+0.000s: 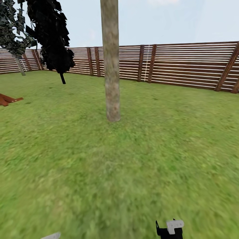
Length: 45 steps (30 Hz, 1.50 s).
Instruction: In the garden, pick up the pesticide atomizer on the floor and spray pesticide onto both trees until each tree trunk is fully covered.
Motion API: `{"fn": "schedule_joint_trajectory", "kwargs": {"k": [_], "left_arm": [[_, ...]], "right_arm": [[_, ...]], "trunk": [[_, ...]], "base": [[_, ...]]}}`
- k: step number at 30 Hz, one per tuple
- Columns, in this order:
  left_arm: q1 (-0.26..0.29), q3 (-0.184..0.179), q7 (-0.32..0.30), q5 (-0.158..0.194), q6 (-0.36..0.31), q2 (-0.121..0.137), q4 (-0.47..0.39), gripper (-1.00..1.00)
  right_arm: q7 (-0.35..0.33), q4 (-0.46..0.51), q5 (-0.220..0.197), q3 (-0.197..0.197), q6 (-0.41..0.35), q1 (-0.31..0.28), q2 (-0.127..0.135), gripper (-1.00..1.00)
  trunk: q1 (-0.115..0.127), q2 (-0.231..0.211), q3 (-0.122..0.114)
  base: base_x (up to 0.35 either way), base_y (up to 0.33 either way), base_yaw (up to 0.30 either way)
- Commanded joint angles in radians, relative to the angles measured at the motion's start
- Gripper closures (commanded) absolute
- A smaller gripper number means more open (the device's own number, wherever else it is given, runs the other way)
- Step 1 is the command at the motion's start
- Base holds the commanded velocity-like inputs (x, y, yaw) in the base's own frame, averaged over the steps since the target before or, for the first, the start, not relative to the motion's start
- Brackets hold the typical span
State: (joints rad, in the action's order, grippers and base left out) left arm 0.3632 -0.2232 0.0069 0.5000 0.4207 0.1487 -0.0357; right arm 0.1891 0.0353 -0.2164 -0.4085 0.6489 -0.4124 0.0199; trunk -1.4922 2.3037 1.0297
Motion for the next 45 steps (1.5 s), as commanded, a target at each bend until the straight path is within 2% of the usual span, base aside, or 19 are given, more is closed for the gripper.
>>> {"fn": "schedule_joint_trajectory", "kwargs": {"k": [1,12,45], "left_arm": [[0.0,-0.008,0.001,0.008,0.002,0.0,0.0,1.0],[0.0,-0.008,0.001,0.008,0.003,0.0,0.0,1.0],[0.0,-0.008,0.001,0.008,0.003,0.0,0.0,1.0]], "right_arm": [[0.004,0.0,-0.006,-0.009,0.001,0.0,0.0,-1.0],[0.004,0.0,-0.006,-0.009,0.001,0.0,0.0,-1.0],[0.004,0.0,-0.007,-0.009,0.001,0.0,0.0,-1.0]], "trunk": [[0.0,0.0,0.001],[0.0,0.0,0.001],[0.0,0.0,0.001]], "base": [[0.34,0.0,0.0],[0.339,0.0,0.079],[0.339,0.0,0.001]]}}
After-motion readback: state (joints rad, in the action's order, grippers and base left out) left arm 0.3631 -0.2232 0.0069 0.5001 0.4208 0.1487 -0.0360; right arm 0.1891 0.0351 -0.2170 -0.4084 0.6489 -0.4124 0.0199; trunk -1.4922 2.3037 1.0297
